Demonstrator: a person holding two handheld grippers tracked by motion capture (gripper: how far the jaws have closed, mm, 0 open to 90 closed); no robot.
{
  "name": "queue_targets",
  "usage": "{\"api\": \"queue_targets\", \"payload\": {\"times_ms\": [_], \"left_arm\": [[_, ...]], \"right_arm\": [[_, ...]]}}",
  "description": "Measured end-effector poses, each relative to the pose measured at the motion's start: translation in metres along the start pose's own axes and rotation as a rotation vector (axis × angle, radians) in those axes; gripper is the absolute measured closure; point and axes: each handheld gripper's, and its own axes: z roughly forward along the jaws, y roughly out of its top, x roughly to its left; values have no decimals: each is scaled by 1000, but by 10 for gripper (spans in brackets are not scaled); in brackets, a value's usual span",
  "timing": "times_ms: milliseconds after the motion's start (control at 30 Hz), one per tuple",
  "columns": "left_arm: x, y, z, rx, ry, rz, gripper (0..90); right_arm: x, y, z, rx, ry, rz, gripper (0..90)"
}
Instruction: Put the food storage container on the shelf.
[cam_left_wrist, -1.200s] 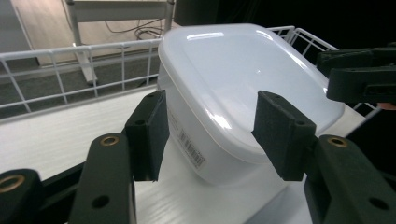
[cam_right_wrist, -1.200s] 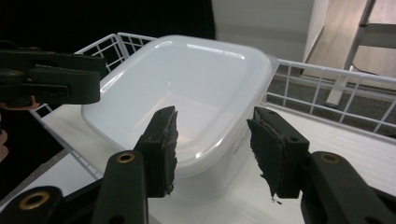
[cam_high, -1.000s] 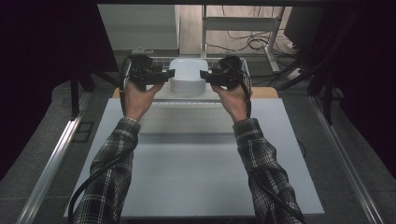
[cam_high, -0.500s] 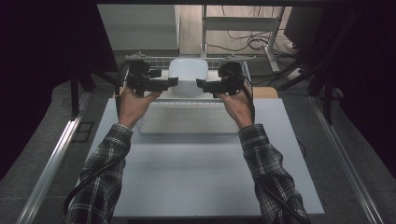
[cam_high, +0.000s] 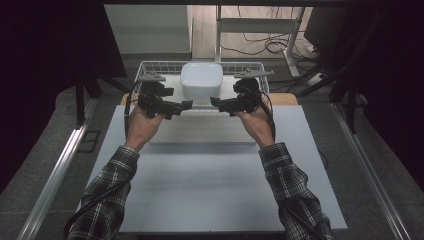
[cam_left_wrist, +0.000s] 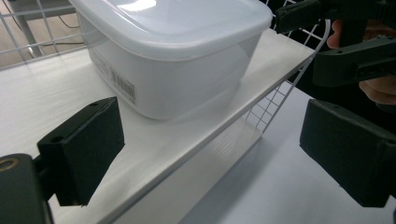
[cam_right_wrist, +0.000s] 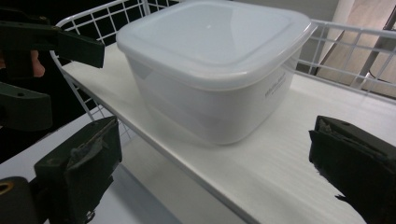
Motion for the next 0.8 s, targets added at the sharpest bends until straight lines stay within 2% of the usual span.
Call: {"api": "queue_targets", "payload": {"times_ms": [267, 333, 467, 667, 800], "left_arm": [[-9, -12, -6, -28, -17, 29, 73], [-11, -14, -7, -39, -34, 31, 73], [-14, -18, -9, -28, -37, 49, 69], [-19, -27, -13, -42, -51, 49, 71], [-22, -33, -14, -35, -85, 46, 78]], "right_arm": [[1, -8, -4, 11, 6, -13, 23], [2, -11, -6, 14, 11, -13, 23], [4, -16, -10, 19, 21, -20, 23], [9, -24, -15, 21, 40, -35, 23], [13, -29, -18, 28, 50, -47, 23]]}}
